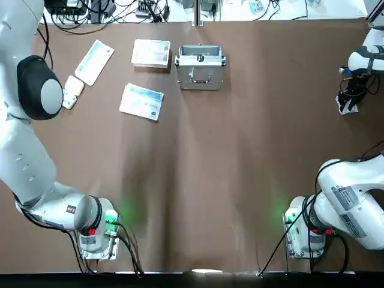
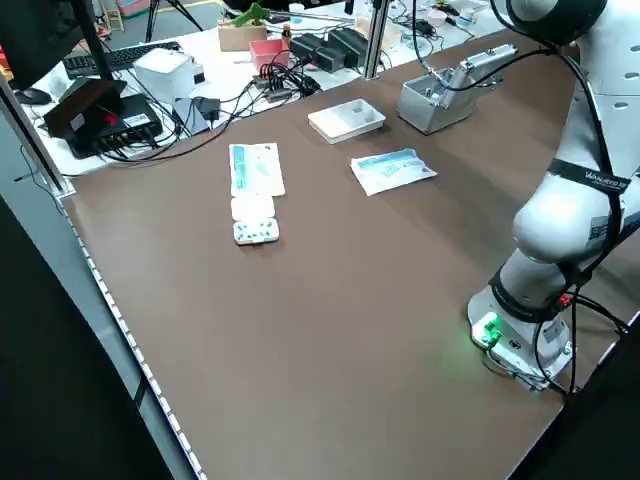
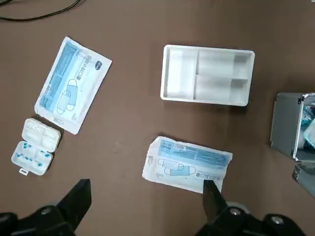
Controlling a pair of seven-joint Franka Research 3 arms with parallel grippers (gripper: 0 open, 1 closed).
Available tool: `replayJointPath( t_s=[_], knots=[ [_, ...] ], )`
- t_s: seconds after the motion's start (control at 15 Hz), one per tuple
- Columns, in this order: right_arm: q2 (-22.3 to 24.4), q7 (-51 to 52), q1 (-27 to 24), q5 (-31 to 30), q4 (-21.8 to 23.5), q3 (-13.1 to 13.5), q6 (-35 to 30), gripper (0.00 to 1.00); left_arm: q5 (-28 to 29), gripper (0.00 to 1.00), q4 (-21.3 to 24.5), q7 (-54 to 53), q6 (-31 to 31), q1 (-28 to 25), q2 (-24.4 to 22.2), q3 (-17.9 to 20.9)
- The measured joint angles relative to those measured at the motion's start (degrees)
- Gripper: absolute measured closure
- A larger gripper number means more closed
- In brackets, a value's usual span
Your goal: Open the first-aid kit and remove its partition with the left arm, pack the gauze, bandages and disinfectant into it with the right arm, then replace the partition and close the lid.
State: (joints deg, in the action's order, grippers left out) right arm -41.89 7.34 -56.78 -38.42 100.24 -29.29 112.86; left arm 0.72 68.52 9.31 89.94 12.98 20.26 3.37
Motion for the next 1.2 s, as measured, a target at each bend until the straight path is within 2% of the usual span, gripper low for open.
replayJointPath(
  t_s=[0.13, 0.27, 0.53, 0.6, 0.93, 1.2],
  knots=[
    [0.0, 0.0, 0.21, -0.05, 0.0, 0.09, -0.03, 0.56, 0.0, 0.0, 0.0, 0.0, 0.0, 0.0, 0.0, 0.0],
    [0.0, 0.0, 0.28, -0.08, -0.02, 0.17, -0.03, 0.77, 0.0, 0.0, 0.0, 0.0, 0.0, -0.01, -0.01, 0.0],
    [0.01, 0.0, 0.29, -0.08, -0.11, 0.5, -0.05, 0.86, 0.0, 0.0, 0.0, 0.0, 0.0, -0.01, -0.01, 0.0],
    [0.03, 0.0, 0.29, -0.08, -0.21, 0.56, -0.09, 0.96, 0.0, 0.0, 0.0, 0.0, 0.0, -0.01, -0.01, 0.0],
    [0.03, -0.06, 1.34, 0.67, -1.52, 0.37, -3.67, 0.98, 0.0, 0.0, 0.0, 0.0, 0.0, -0.01, -0.01, 0.0],
    [0.07, -0.07, 4.14, 5.8, -5.31, 0.19, -9.95, 0.98, 0.0, 0.0, 0.0, 0.0, 0.0, -0.01, -0.01, 0.0]
  ],
)
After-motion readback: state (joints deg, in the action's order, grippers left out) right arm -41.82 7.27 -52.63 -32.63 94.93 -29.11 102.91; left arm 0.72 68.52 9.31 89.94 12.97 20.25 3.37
